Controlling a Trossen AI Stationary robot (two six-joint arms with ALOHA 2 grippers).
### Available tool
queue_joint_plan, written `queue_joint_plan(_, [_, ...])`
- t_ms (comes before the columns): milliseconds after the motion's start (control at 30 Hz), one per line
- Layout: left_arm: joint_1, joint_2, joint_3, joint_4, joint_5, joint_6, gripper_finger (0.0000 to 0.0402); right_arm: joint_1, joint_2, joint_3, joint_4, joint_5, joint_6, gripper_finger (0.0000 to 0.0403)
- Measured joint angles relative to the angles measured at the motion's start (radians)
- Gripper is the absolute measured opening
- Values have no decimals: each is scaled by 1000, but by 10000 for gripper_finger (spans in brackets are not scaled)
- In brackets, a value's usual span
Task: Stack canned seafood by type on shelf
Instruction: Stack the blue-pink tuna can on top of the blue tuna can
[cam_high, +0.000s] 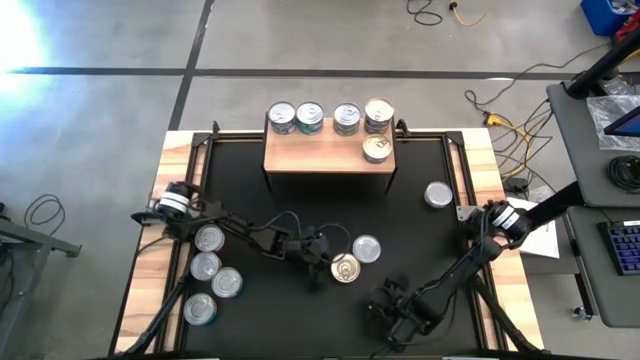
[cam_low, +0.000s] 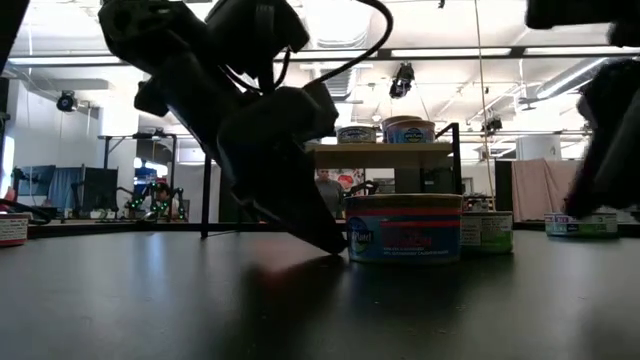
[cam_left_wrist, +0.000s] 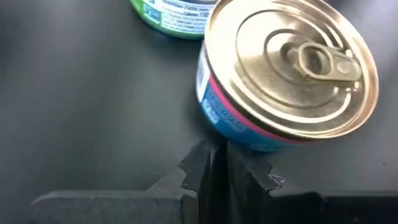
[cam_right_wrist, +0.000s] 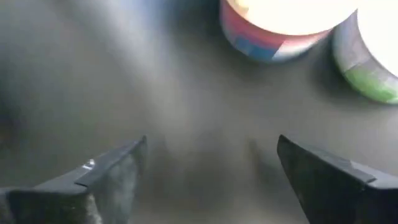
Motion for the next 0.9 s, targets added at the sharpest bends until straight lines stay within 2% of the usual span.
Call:
queue_joint_plan(133, [-24, 36, 19, 41, -11, -36, 40, -20, 3, -11, 19, 106, -50, 377])
queue_joint_plan(333, [-37, 80, 27, 157, 6, -81, 40, -73, 6, -41, 113, 257, -132, 380])
queue_joint_plan(567, [-46, 85, 27, 195, 39, -98, 40, -119, 4, -110, 179, 240, -114, 380])
queue_joint_plan(733, [-62, 84, 27, 178, 45, -89, 40, -95, -23, -87, 100, 195, -95, 380])
queue_joint_plan(900, [-67, 83, 19, 170, 39, -68, 40, -84, -31, -6, -27, 202, -92, 380])
